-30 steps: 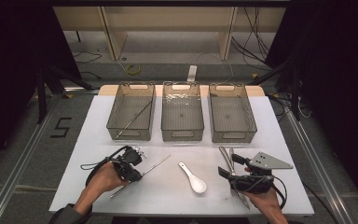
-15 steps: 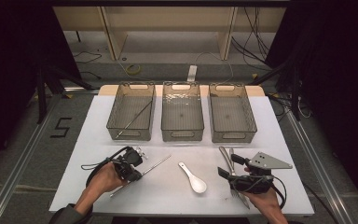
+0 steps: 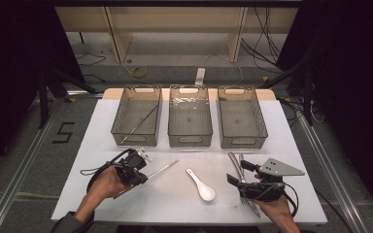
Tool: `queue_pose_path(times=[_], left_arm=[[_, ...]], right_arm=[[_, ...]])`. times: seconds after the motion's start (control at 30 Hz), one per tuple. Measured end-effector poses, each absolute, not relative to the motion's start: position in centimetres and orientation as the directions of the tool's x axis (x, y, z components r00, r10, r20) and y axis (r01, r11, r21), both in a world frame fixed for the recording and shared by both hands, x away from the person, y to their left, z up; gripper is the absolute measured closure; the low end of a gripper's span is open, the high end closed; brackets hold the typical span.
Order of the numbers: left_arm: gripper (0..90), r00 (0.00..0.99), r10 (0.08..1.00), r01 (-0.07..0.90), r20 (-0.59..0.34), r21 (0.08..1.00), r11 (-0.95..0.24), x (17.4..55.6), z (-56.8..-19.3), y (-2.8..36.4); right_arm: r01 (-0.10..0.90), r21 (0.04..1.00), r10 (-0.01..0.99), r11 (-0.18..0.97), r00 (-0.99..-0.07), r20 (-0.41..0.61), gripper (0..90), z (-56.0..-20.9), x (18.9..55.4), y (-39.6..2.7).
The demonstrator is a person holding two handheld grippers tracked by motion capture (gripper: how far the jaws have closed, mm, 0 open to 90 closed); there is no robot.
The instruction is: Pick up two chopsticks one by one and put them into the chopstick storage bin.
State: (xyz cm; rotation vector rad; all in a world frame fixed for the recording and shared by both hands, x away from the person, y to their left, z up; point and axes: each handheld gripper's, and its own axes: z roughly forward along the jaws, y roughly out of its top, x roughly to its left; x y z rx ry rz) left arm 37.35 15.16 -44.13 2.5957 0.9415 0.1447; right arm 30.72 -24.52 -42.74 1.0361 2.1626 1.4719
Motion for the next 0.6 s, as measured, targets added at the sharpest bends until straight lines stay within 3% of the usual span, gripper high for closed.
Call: queue_pose_path(times=[0.6], left_arm=[[85.1,0.72,0.694,0.615,-0.015,0.478,-0.627,37.9,-41.2,17.7]], right_arm=[[0.385,0.9,0.722,0.204,-0.68,0.127,28.3,-42.8,30.8,-24.5]])
